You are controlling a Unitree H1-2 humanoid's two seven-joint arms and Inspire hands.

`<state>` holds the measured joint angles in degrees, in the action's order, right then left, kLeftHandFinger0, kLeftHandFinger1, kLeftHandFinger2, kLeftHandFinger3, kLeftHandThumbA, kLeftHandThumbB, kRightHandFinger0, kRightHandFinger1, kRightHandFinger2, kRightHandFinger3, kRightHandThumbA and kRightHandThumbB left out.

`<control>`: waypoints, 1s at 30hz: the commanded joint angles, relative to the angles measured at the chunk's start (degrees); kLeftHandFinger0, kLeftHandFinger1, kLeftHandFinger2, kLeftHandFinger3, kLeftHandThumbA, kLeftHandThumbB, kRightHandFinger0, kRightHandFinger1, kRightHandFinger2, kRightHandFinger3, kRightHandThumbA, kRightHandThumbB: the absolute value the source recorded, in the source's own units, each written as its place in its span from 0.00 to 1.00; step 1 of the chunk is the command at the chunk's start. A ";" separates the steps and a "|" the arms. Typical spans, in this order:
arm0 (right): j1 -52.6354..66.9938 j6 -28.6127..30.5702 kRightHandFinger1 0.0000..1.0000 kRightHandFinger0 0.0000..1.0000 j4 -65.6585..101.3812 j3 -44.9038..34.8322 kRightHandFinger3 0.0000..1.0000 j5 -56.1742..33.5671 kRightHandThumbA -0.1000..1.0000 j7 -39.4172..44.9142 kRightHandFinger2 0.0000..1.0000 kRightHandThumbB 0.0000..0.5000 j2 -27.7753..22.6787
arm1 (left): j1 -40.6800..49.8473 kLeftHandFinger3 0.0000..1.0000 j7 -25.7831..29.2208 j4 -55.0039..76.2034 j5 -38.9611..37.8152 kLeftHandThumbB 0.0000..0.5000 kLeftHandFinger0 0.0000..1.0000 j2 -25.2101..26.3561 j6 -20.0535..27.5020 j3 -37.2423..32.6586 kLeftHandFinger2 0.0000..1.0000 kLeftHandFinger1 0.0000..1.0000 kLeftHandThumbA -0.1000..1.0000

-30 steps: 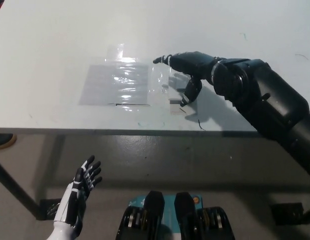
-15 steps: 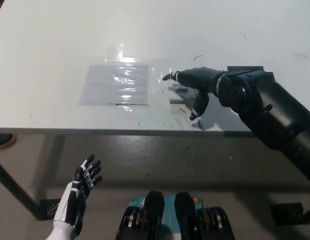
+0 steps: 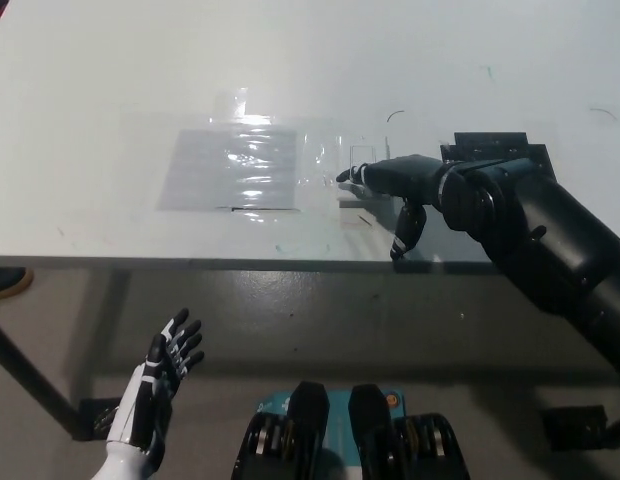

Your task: A white switch is kept at the centre of the table close to the robot and the robot uses its right hand to press it to turn it on

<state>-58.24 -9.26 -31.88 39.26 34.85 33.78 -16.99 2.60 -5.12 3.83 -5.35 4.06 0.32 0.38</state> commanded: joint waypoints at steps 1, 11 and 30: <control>-1.70 1.60 1.00 1.00 -0.10 -0.77 1.00 1.35 1.00 0.26 1.00 0.64 -0.95 | -0.54 1.00 -0.54 1.09 -0.85 0.06 1.00 0.03 1.46 0.21 1.00 1.00 1.00; -1.26 4.19 1.00 1.00 -4.86 -0.29 1.00 2.29 1.00 -1.59 1.00 0.68 0.41 | -0.42 1.00 -0.77 1.26 -0.71 0.02 1.00 0.24 1.65 0.01 1.00 1.00 1.00; -2.14 2.62 1.00 1.00 17.70 -26.34 1.00 -16.11 1.00 -1.14 1.00 0.53 -5.22 | -1.09 1.00 -0.41 0.66 -0.02 0.00 1.00 0.10 2.58 -0.06 1.00 1.00 1.00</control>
<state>-58.45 -5.71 -22.35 20.55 28.23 32.56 -19.21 2.24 -5.12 3.80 -5.38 4.07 0.37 0.36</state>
